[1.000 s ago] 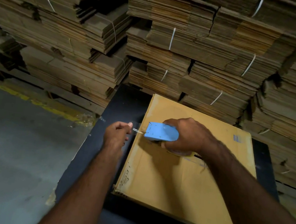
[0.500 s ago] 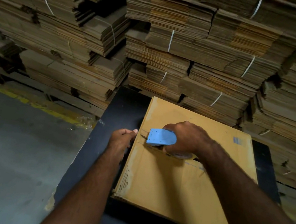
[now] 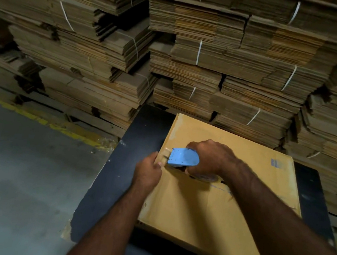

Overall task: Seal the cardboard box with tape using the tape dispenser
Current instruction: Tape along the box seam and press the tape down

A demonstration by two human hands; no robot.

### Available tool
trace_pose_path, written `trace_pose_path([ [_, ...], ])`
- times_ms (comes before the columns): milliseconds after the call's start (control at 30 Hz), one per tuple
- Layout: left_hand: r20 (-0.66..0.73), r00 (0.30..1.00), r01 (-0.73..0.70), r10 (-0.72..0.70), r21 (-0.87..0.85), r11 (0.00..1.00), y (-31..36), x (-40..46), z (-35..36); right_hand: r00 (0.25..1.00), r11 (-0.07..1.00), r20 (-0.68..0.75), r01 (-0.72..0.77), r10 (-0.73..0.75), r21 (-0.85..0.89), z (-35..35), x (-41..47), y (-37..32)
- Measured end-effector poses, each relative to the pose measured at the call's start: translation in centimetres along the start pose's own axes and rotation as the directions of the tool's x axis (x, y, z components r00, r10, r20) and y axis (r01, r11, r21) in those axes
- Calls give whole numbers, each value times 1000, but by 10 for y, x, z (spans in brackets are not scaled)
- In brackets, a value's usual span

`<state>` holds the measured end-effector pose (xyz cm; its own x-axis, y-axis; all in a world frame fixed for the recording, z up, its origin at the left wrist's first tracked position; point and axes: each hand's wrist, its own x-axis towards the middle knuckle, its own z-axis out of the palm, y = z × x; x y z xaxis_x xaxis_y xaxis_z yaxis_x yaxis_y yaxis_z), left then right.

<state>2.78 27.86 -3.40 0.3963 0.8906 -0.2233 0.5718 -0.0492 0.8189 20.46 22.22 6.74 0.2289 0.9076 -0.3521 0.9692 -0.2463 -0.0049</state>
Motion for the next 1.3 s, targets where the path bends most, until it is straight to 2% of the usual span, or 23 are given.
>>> trace_pose_path([
  [133,-22,996,85,-90,-181,980,-4,6,-15,999,999,-35,38,-39,-2,-2,7,-12],
  [333,-108,989,86,-99,-117,989,-24,13,-39,986,981,-87,152,-142,120,-3,13,-31],
  [400,-135,989,66,-67,-17,998,-28,15,-43,983,981,-92,168,-159,95,-2,17,-38],
  [467,-148,987,-32,58,174,984,-26,9,-41,983,983,-85,169,-163,66,-1,21,-41],
  [567,-22,959,-255,282,368,894,-24,-1,-32,982,984,-93,170,-165,47,-1,26,-40],
  [633,33,934,-327,357,484,812,-33,-3,-29,981,983,-91,175,-169,57,-2,29,-38],
  [900,143,915,-368,377,677,638,-44,16,-42,976,982,-162,164,-147,95,8,20,-30],
  [1067,163,933,-341,322,688,641,-39,12,-40,969,979,-185,182,-163,90,10,7,-25],
  [1200,168,940,-330,297,675,660,-37,12,-40,989,995,-125,84,-78,45,17,-29,23],
  [1300,173,943,-327,285,643,693,-33,10,-38,997,999,-71,39,-38,17,20,-37,25],
])
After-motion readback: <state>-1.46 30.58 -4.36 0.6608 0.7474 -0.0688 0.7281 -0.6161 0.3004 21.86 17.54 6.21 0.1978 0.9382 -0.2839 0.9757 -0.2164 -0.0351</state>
